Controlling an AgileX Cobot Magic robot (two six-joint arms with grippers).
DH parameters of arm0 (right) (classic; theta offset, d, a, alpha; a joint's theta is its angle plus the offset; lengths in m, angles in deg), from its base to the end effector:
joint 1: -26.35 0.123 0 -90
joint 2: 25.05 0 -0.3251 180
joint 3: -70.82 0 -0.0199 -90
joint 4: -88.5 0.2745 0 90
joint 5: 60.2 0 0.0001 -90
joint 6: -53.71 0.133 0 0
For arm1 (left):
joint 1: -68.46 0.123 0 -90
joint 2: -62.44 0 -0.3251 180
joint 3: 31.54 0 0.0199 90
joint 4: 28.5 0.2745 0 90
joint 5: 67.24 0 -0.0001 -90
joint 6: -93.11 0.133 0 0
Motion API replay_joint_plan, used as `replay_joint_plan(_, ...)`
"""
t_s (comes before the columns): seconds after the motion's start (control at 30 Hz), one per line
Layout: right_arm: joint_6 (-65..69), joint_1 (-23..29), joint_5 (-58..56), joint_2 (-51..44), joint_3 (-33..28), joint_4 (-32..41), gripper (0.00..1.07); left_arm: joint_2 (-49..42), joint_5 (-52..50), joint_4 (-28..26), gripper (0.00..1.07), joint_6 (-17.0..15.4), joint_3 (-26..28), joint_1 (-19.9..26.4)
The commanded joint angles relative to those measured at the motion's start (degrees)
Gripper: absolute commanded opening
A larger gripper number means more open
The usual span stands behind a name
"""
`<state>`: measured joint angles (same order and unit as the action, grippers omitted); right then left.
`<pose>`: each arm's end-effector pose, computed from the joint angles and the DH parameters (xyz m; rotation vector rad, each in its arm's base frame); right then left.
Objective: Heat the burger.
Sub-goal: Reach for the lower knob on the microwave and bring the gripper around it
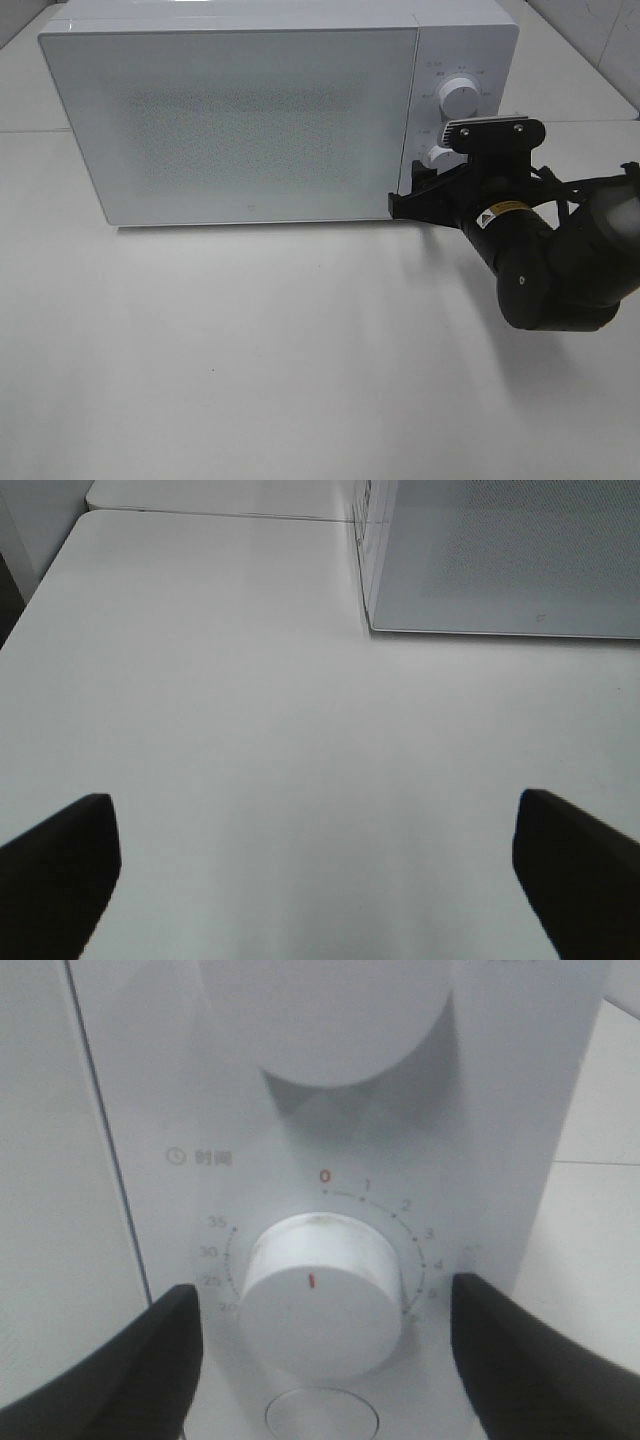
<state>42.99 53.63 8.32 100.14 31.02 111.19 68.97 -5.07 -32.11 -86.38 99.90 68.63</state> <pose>0.3779 0.1412 0.1111 -0.1630 1.6947 0.0145 0.0088 -0.0074 0.2726 0.0107 2.0456 -0.0680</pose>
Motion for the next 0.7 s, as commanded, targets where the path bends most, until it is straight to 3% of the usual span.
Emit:
replay_joint_plan(0.03,-0.3,-0.2,10.3,-1.4,1.3,-1.4,0.69,-0.9,-0.8,0.3,1.01,-0.1,0.0,-0.3)
replay_joint_plan(0.53,-0.3,-0.2,10.3,-2.5,1.3,-1.4,0.67,-0.9,-0.8,0.3,1.01,-0.1,0.0,-0.3)
replay_joint_plan(0.67,-0.3,-0.2,10.1,-2.5,1.3,-1.7,0.56,-0.9,-0.8,0.3,1.01,-0.1,0.0,-0.3)
replay_joint_plan(0.7,-0.3,-0.2,10.0,-2.5,1.3,-1.7,0.47,-0.9,-0.8,0.3,1.01,-0.1,0.0,-0.3)
